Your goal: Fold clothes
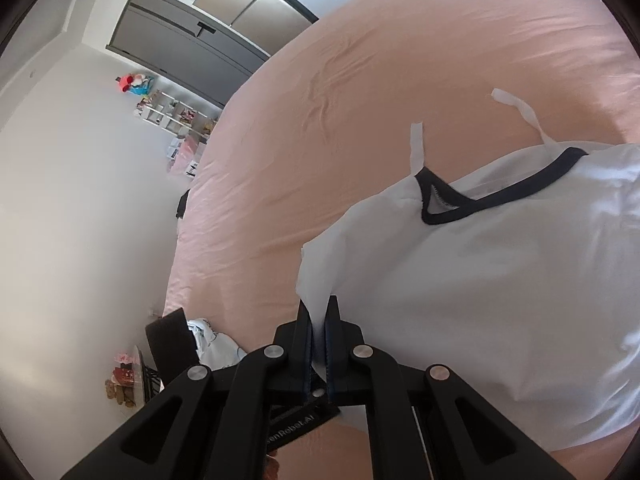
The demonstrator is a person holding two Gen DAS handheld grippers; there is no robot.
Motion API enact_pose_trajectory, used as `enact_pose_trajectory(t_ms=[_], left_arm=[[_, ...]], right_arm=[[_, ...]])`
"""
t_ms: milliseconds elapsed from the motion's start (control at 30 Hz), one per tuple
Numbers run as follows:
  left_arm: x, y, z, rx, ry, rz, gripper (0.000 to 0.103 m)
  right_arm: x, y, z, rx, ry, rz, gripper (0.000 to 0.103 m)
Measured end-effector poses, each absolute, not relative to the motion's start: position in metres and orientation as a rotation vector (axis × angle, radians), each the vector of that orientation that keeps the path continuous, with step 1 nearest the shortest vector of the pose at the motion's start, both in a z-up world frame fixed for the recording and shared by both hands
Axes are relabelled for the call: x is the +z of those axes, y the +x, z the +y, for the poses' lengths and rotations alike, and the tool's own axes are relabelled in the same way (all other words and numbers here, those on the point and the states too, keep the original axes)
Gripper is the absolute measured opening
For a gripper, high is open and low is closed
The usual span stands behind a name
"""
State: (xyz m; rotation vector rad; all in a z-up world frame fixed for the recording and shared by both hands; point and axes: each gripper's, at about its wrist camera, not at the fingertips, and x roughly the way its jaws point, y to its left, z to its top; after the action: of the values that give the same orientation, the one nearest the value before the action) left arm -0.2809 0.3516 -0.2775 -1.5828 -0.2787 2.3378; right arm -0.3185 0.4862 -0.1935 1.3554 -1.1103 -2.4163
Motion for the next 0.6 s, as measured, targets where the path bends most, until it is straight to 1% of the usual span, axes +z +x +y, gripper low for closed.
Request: enact_pose_trajectory(t_ms=[100, 233, 267, 333, 367, 533, 600], left_arm=[[-0.265, -0.277, 0.336, 2.371, -1.574, -0.294, 0.081], [-0.258, -0.278, 0.320, 2.458, -1.609, -0.213, 0.081], [-0.257, -0.276, 0.314, 2.449, -1.626, -0.242, 0.081], [-0.243, -0.270, 0.307, 2.410, -1.572, -0.334, 0.081], [-0.235, -0.265, 0.305, 2.391, -1.543, -0.346, 0.081], [-0.199, -0.248, 0.319, 2.314, -1.415, -0.314, 0.081], [-0.197, -0.252, 0.332, 2.324, -1.397, -0.268, 0.081]], right_arm=[[-0.194, -0.316, 0.497, -2.442, 1.368, -1.100, 0.003], [-0.202, -0.312, 0.507, -2.355, 1.328, -1.203, 0.003], [-0.203, -0.313, 0.504, -2.356, 1.337, -1.190, 0.003], [-0.204, -0.316, 0.497, -2.369, 1.352, -1.142, 0.003], [-0.203, -0.317, 0.494, -2.384, 1.356, -1.119, 0.003], [-0.202, -0.321, 0.491, -2.387, 1.358, -1.115, 0.003], [-0.200, -0.318, 0.490, -2.402, 1.354, -1.097, 0.003]])
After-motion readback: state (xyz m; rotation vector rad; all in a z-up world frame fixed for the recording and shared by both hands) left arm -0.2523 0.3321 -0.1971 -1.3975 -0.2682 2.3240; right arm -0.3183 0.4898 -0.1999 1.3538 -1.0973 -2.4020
